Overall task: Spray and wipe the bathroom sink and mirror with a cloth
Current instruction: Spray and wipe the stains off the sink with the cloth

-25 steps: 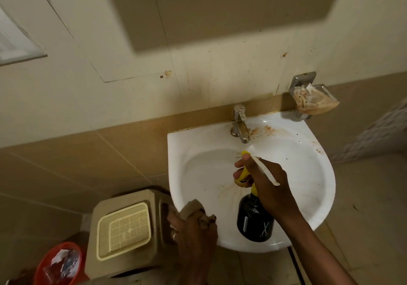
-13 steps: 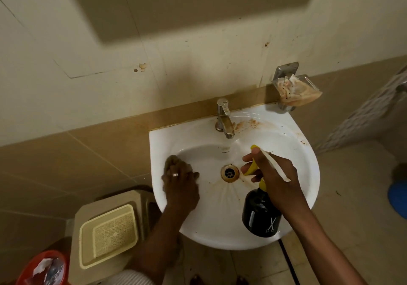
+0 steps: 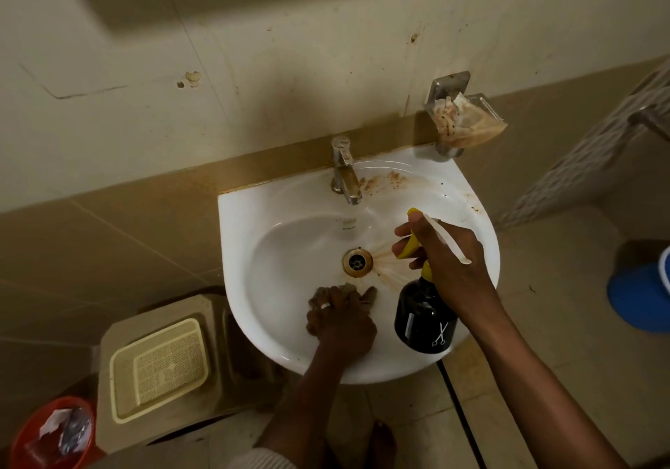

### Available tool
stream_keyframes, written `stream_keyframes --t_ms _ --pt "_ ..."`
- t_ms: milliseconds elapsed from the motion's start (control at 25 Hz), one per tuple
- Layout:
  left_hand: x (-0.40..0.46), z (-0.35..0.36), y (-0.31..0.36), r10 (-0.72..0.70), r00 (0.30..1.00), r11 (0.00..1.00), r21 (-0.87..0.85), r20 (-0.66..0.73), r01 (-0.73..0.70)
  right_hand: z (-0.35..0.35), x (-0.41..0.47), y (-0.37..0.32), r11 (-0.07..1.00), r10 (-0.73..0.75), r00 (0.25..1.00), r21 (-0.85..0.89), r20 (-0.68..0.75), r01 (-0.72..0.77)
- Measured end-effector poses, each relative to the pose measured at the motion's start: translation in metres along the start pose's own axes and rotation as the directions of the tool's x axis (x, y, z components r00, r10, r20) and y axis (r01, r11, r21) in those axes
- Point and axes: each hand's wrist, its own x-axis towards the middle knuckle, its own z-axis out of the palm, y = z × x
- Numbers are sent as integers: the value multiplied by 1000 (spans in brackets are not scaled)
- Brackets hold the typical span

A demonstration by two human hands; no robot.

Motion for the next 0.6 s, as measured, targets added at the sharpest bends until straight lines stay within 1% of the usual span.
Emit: stream_keyframes --t_ms 40,160,240,320,400,440,480,520,560,600 --pt "-2 3 9 10 1000 999 -50 11 -10 -4 -1 -1 1000 -2 1000 7 -9 2" --pt "-10 8 32 35 992 990 -138 120 -18 -22 -4 -2 1000 -6 998 20 -57 7" --pt "-14 5 51 58 985 980 -199 160 -25 -33 -5 -2 1000 1 996 25 -94 2" --pt "-17 -3 72 90 968 960 -281 232 -22 -44 -4 -6 1000 4 993 27 -121 0" --pt "-19 -10 88 165 938 937 -344 305 -53 -50 -2 -11 1000 3 992 23 -130 0" --pt "-21 -16 92 207 921 906 -419 329 -54 -52 -2 -13 1000 2 991 19 -132 0" --pt "-21 -21 90 263 909 849 -525 323 -59 -52 0 -16 1000 1 990 17 -139 1" --pt "-24 -29 85 322 893 756 -653 315 -42 -52 0 -18 1000 0 989 18 -148 3" --pt "-29 -40 76 350 886 638 -770 305 13 -52 2 -21 1000 -9 988 23 -155 12" --pt "-32 -50 62 351 890 499 -863 290 85 -51 4 -25 999 -18 987 35 -161 24"
